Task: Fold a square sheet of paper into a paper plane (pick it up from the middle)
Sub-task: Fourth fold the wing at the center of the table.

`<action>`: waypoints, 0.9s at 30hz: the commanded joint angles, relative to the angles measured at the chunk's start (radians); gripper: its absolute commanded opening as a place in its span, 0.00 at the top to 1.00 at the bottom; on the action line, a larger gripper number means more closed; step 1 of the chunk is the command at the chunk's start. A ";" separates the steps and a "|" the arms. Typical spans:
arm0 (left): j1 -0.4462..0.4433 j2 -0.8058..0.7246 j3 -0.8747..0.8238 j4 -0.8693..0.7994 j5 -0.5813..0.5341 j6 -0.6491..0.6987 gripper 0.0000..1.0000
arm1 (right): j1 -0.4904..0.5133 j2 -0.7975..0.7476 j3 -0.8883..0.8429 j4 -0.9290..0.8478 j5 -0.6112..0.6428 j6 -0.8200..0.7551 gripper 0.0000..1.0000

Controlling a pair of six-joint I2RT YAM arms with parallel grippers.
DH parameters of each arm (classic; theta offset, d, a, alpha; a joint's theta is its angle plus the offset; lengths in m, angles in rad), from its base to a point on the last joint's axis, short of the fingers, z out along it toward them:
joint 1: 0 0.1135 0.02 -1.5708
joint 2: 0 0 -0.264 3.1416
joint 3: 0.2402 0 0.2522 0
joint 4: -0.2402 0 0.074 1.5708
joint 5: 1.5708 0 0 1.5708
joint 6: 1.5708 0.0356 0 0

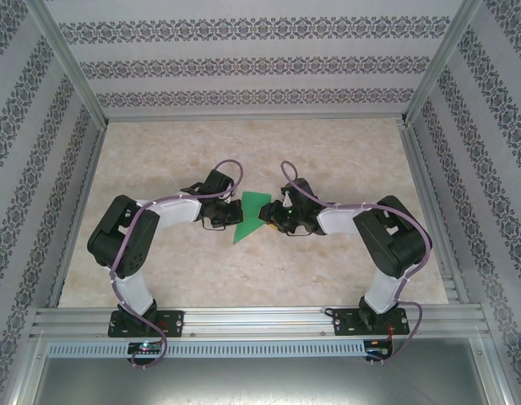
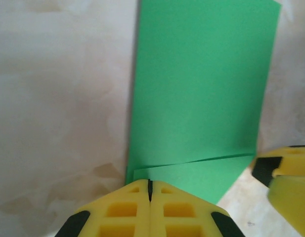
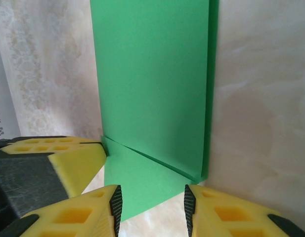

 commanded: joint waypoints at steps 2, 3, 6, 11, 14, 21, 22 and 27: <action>-0.005 0.031 0.016 -0.054 -0.060 0.005 1.00 | 0.009 0.020 0.022 -0.035 0.034 0.044 0.60; -0.005 0.036 0.017 -0.062 -0.063 0.005 1.00 | 0.009 0.022 0.019 -0.038 0.039 0.053 0.60; -0.004 0.053 0.022 -0.082 -0.065 0.005 1.00 | 0.010 0.015 0.010 -0.039 0.060 0.081 0.60; -0.004 0.060 0.023 -0.095 -0.070 0.000 1.00 | 0.010 0.024 0.020 -0.046 0.055 0.090 0.60; -0.005 0.058 0.021 -0.096 -0.070 -0.003 1.00 | 0.011 0.036 0.033 -0.052 0.044 0.094 0.60; -0.004 0.063 0.021 -0.091 -0.059 -0.008 1.00 | 0.015 0.053 0.051 -0.054 0.036 0.087 0.63; -0.005 0.062 0.020 -0.091 -0.057 -0.009 1.00 | 0.015 0.054 0.051 -0.052 0.034 0.089 0.64; -0.004 0.064 0.020 -0.089 -0.049 -0.008 1.00 | 0.018 0.051 0.045 -0.015 0.022 0.101 0.67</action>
